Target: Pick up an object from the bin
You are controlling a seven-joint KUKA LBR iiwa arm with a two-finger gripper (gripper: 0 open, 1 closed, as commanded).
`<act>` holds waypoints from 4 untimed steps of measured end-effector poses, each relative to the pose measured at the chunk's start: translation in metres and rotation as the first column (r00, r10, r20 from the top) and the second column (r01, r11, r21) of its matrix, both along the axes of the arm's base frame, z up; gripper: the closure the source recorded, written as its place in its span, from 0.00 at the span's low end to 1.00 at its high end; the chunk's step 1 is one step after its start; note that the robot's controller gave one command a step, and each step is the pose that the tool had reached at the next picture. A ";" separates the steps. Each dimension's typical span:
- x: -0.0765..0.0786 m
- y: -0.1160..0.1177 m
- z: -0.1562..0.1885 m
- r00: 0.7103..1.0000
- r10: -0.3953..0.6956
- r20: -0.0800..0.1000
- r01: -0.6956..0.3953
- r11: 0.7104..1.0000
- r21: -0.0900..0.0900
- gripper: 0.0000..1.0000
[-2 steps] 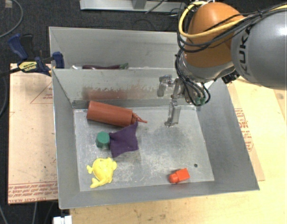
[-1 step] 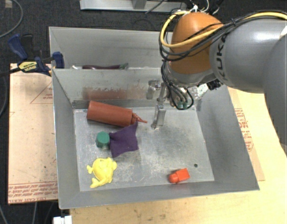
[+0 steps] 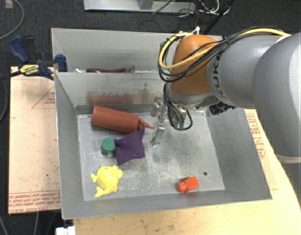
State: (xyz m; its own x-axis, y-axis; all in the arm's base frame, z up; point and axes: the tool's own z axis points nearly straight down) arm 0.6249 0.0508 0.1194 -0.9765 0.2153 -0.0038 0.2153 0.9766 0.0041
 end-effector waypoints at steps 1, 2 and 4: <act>-0.003 0.030 -0.026 1.000 -0.024 -0.003 0.024 1.000 -0.003 0.00; 0.007 0.077 -0.049 0.977 0.213 0.003 -0.213 0.977 -0.001 1.00; 0.006 0.075 -0.024 0.958 0.287 -0.003 -0.287 0.958 -0.001 1.00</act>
Offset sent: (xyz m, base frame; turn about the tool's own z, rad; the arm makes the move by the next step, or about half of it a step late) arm 0.0061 0.0760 -0.0494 -0.2142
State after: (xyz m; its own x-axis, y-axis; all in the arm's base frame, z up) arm 0.6309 0.1254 0.0952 -0.9972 -0.0745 -0.0009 -0.0745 0.9972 0.0029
